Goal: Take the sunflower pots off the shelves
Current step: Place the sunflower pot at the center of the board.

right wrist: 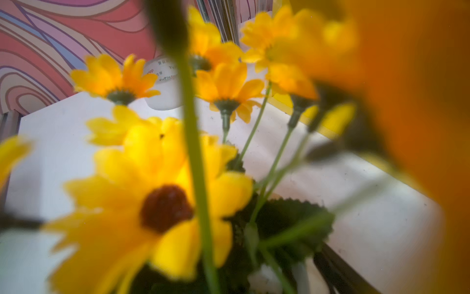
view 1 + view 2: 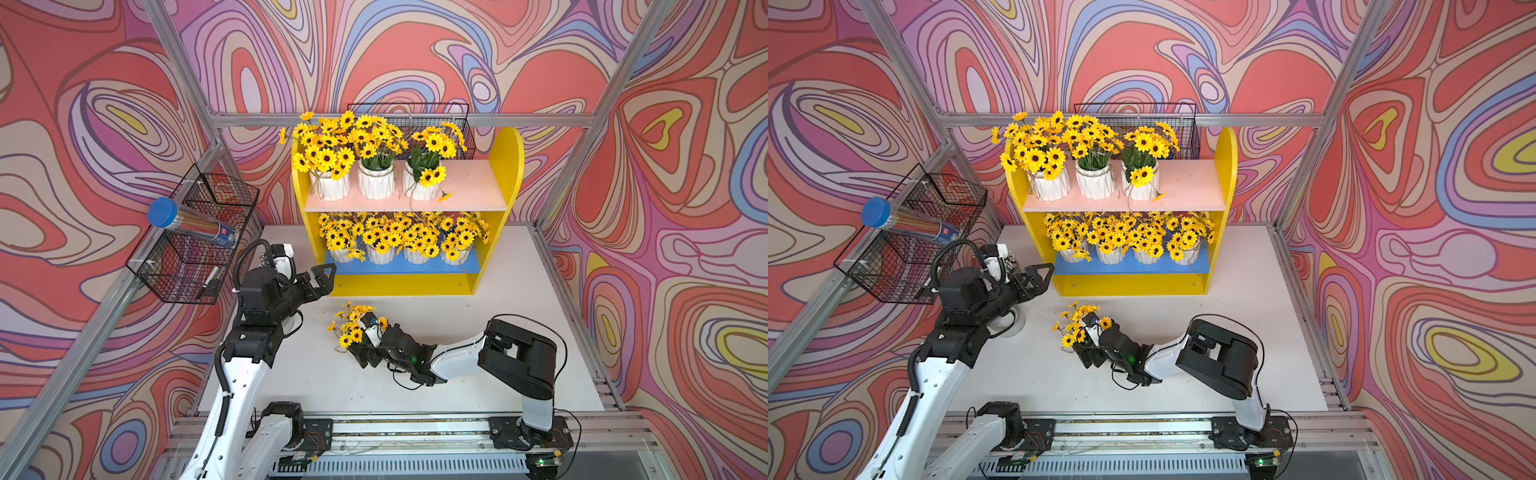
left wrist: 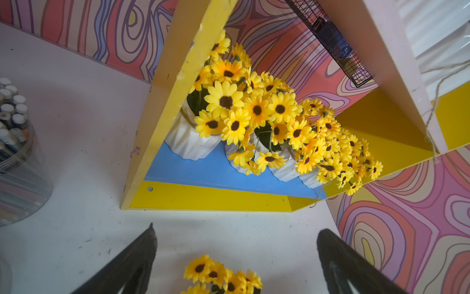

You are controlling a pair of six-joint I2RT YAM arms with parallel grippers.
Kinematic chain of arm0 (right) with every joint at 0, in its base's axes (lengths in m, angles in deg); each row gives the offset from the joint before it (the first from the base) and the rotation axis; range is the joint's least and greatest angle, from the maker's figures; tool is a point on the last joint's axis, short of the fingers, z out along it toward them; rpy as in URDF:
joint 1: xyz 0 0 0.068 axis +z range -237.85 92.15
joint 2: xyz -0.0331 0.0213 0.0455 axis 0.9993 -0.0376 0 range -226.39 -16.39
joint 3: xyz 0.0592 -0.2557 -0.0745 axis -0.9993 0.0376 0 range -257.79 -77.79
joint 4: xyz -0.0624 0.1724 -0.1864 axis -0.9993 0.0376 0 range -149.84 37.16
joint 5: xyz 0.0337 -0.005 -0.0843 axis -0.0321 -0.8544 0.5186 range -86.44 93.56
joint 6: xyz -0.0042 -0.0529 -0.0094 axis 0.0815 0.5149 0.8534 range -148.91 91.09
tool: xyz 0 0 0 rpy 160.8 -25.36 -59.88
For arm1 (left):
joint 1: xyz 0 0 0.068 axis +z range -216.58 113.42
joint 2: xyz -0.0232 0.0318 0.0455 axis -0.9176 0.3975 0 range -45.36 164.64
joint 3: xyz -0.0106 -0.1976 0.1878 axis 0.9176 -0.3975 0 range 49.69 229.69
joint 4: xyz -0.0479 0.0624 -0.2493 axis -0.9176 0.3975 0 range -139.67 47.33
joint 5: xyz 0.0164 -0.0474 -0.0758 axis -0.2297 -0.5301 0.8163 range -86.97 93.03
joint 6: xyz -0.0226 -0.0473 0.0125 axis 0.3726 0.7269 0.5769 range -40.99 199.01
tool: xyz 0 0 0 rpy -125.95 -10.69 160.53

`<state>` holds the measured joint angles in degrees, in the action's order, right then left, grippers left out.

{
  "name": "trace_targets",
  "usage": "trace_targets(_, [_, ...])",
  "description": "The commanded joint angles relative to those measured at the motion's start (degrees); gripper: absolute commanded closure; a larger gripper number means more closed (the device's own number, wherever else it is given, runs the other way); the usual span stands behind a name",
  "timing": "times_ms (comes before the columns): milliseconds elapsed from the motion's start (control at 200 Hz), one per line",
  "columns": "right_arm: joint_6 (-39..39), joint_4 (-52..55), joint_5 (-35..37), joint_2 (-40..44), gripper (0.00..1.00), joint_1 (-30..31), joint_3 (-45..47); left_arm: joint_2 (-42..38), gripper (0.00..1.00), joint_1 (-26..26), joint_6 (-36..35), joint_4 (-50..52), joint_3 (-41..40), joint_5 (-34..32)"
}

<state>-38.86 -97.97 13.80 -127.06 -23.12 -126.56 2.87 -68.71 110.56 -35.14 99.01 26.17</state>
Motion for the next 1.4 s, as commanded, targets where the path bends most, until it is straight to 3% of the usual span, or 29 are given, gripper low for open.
trace_targets(0, [-3.1,9.0,2.4,1.4,1.0,0.7,1.6,-1.9,0.0,0.5,0.2,-1.5,-0.5,0.4])
trace_targets(165, [-2.8,12.3,2.4,2.2,0.82,0.7,0.8,-2.6,0.0,0.4,0.6,-1.7,-0.9,0.7])
trace_targets(230, [-1.9,14.9,1.8,1.7,0.7,0.7,-1.5,-2.7,0.0,0.5,0.6,-1.7,-0.9,0.7])
trace_targets(486, [-1.4,19.5,2.5,2.4,0.51,0.8,-4.8,-3.0,0.0,0.4,1.0,-2.0,-1.0,1.6])
trace_targets(586, [-0.9,22.2,2.8,3.6,0.51,0.7,-5.6,-2.9,0.0,0.5,1.2,-2.1,-0.8,2.2])
trace_targets(771, [0.4,28.1,5.3,6.9,0.65,0.7,-5.7,-3.4,0.0,0.5,1.3,-2.2,-0.9,2.2])
trace_targets(931, [0.1,31.8,9.0,10.6,0.64,0.7,-3.7,-3.6,0.0,0.4,1.7,-2.5,-1.0,2.6])
trace_targets(1217, [-3.6,34.9,14.0,18.3,0.71,-2.2,4.0,-3.8,0.0,0.4,2.1,-2.8,-1.3,2.8])
trace_targets(1392, [-8.5,37.2,20.8,19.7,0.72,-3.5,7.2,-3.4,0.0,0.4,2.5,-3.1,-1.4,3.2])
